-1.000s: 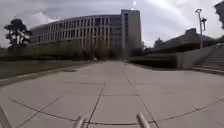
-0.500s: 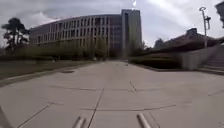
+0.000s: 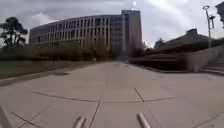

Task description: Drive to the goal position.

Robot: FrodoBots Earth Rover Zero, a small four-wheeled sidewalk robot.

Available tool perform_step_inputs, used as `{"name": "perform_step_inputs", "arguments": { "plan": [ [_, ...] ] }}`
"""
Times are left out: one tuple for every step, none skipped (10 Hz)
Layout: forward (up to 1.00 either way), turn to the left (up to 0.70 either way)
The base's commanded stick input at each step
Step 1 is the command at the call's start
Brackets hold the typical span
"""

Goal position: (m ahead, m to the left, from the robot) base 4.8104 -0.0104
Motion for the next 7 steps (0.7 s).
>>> {"name": "perform_step_inputs", "arguments": {
  "plan": [
    [1.00, 0.00],
    [1.00, 0.00],
    [1.00, 0.00],
    [1.00, 0.27],
    [1.00, 0.00],
    [1.00, 0.00],
    [1.00, 0.00]
  ]
}}
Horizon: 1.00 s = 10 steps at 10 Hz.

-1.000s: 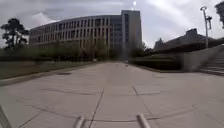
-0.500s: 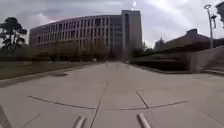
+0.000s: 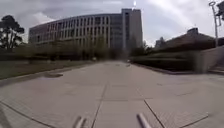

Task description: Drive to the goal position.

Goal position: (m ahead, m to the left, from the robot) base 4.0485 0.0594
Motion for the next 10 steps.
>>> {"name": "perform_step_inputs", "arguments": {
  "plan": [
    [1.00, 0.00],
    [1.00, 0.00],
    [1.00, 0.00],
    [1.00, 0.00],
    [1.00, 0.00],
    [1.00, 0.00],
    [1.00, 0.00],
    [1.00, 0.00],
    [1.00, 0.00],
    [1.00, 0.00]
  ]
}}
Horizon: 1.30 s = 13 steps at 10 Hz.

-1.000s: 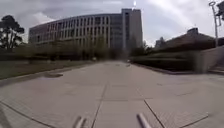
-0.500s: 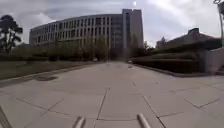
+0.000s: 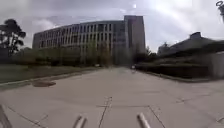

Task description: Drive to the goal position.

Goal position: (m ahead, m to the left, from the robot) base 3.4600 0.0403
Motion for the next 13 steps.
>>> {"name": "perform_step_inputs", "arguments": {
  "plan": [
    [1.00, 0.00],
    [1.00, 0.00],
    [1.00, 0.00],
    [1.00, 0.00],
    [1.00, 0.00],
    [1.00, 0.00],
    [1.00, 0.00],
    [1.00, 0.00],
    [1.00, 0.00],
    [1.00, 0.00],
    [1.00, 0.00],
    [1.00, 0.00],
    [1.00, 0.00]
  ]
}}
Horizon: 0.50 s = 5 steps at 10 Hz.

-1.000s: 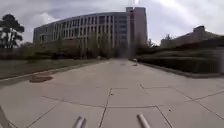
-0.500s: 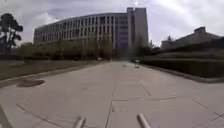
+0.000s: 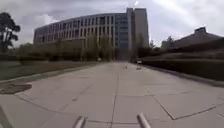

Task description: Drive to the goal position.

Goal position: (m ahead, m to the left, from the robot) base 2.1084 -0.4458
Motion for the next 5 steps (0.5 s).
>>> {"name": "perform_step_inputs", "arguments": {
  "plan": [
    [1.00, 0.00],
    [1.00, 0.00],
    [1.00, 0.00],
    [1.00, 0.00],
    [1.00, 0.00]
  ]
}}
